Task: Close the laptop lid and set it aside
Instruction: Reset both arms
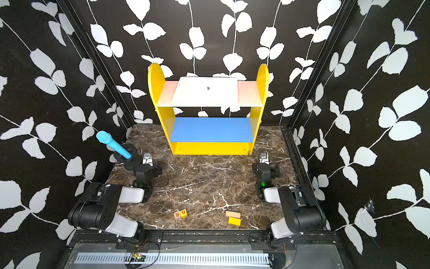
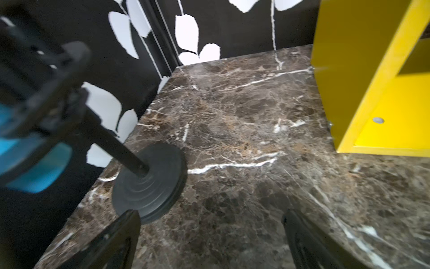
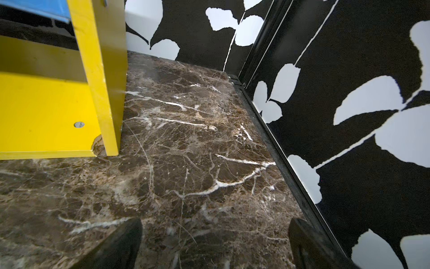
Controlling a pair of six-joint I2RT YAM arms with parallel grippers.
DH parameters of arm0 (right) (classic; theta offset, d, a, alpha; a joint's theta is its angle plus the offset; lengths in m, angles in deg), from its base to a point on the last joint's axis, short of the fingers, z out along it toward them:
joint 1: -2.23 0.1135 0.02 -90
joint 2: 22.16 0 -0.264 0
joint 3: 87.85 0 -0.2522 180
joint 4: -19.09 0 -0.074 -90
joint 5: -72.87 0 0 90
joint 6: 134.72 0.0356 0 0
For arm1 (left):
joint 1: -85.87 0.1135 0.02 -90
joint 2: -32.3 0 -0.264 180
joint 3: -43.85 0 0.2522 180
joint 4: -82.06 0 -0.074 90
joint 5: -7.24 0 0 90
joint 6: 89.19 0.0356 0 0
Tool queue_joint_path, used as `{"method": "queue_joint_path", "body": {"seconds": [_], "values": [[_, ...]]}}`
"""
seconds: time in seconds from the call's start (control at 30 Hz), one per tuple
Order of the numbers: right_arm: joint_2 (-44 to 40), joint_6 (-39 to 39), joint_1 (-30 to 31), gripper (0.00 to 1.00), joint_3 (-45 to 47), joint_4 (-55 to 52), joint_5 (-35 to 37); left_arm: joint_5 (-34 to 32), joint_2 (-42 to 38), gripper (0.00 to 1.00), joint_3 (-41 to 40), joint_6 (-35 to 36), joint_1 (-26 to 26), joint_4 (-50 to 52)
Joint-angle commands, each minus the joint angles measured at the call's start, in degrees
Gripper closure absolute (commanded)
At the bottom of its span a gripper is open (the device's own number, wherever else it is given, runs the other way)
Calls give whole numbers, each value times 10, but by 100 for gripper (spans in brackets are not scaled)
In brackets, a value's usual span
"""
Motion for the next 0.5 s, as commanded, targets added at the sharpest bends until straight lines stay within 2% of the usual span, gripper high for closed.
{"method": "queue_joint_path", "body": {"seconds": [0.0,0.03,0.07,0.1,0.13,0.17,0.2,0.27,0.37,0.47], "values": [[2,15,-28,0,-16,19,-48,69,41,1,21,9,20,-66],[5,32,-40,0,-15,10,-59,71,36,1,29,2,23,-34],[24,43,-49,0,-11,47,-60,76,15,2,36,-10,26,18],[38,39,-53,0,-3,82,-57,77,23,2,30,-9,28,-6],[28,45,-53,0,-4,48,-54,77,38,1,27,-1,28,-42],[17,54,-54,0,-13,20,-55,78,29,2,30,-6,29,-19],[23,49,-54,0,-10,41,-53,78,18,2,33,-11,30,9],[28,46,-54,0,-5,55,-54,77,30,2,29,-2,29,-26],[24,48,-54,0,-8,44,-54,78,19,2,32,-10,28,4],[21,49,-54,1,-9,35,-54,76,30,2,29,-4,28,-22]]}}
